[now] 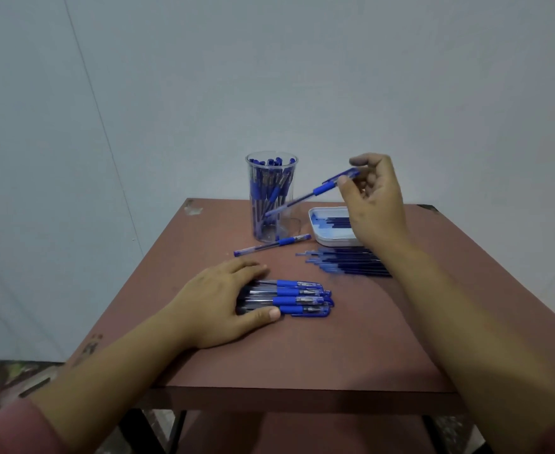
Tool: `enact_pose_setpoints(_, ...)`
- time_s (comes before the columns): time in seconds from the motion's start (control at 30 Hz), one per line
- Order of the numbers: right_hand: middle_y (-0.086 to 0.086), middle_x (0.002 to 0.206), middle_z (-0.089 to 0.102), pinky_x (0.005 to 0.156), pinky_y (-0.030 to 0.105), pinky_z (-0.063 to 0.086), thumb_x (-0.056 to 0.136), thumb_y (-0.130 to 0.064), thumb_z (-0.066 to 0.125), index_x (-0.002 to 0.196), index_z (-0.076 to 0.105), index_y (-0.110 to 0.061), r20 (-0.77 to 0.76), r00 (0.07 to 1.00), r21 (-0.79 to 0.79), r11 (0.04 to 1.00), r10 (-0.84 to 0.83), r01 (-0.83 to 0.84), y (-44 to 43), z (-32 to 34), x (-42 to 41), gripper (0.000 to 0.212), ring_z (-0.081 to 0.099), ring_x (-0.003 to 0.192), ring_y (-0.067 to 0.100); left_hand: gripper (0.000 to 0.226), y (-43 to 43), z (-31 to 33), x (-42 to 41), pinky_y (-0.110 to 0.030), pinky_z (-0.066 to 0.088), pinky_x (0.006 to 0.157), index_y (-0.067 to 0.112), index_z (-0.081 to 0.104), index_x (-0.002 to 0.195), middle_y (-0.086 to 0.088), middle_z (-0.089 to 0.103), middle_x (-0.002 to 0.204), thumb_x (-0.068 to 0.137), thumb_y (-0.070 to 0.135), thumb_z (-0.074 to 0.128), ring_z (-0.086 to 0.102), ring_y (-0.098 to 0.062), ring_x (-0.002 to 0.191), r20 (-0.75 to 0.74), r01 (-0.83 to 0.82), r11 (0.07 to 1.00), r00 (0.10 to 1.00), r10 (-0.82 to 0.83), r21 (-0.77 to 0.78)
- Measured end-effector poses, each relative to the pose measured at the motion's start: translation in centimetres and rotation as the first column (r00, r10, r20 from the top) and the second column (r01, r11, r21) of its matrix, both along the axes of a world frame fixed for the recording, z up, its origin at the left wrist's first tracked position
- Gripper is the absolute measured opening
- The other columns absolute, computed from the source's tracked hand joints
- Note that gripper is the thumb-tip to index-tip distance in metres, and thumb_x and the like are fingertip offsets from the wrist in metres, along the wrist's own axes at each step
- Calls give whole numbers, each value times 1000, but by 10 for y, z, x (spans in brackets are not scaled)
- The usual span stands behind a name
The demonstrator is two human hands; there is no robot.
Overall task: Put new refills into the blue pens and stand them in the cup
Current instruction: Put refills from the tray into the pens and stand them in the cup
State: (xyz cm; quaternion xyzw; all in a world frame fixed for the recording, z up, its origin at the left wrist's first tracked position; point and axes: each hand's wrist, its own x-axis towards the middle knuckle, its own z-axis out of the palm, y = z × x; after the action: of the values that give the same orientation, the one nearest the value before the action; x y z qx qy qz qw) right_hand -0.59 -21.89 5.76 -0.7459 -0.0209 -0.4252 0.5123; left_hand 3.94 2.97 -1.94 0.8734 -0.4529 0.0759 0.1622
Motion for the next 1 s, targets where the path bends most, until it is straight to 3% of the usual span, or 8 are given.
enact_pose_setpoints(0.17, -2, 91, 58, 77, 20, 48, 91, -9, 62, 102, 45, -23, 152, 986, 42, 997, -72, 66, 2, 33, 17, 24, 56, 80, 5, 85, 0, -3, 2, -25, 33, 110, 32, 43, 143, 15, 41, 147, 77, 85, 36, 39, -3, 133, -12, -11, 1000, 1000, 11, -11)
enact_pose_setpoints(0.47, -8, 91, 59, 81, 21, 50, 93, -8, 57, 112, 52, -14, 309, 936, 46, 986, -168, 162, 8, 69, 46, 21, 56, 80, -1, 87, 0, -4, 1, -27, 32, 111, 35, 41, 144, 15, 39, 149, 76, 86, 31, 38, -4, 134, -21, -28, 999, 999, 29, 19)
enact_pose_setpoints(0.77, -15, 82, 59, 74, 11, 46, 93, -9, 59, 112, 59, -15, 53, 997, -299, 952, -50, 63, 19, 41, 71, 19, 55, 75, -6, 85, 1, -3, 1, -29, 34, 111, 35, 41, 145, 15, 39, 148, 76, 85, 34, 40, -4, 132, -44, -31, 999, 999, 31, 17)
enact_pose_setpoints(0.9, -13, 90, 63, 86, 27, 44, 94, -25, 59, 103, 65, -21, 14, 997, -439, 895, -76, 74, 18, 33, 73, 11, 52, 92, 7, 85, 0, -3, 1, -30, 35, 111, 34, 42, 144, 15, 39, 148, 76, 85, 34, 40, -3, 132, -43, -26, 1000, 999, 26, 9)
enact_pose_setpoints(1.0, -11, 99, 62, 91, 37, 40, 91, -35, 64, 99, 68, -24, -111, 988, -559, 828, -111, 30, 17, 21, 74, 14, 47, 105, 16, 85, 0, -2, 2, -29, 35, 110, 34, 42, 144, 15, 40, 147, 77, 84, 34, 40, -3, 131, -39, -21, 1000, 999, 21, 11)
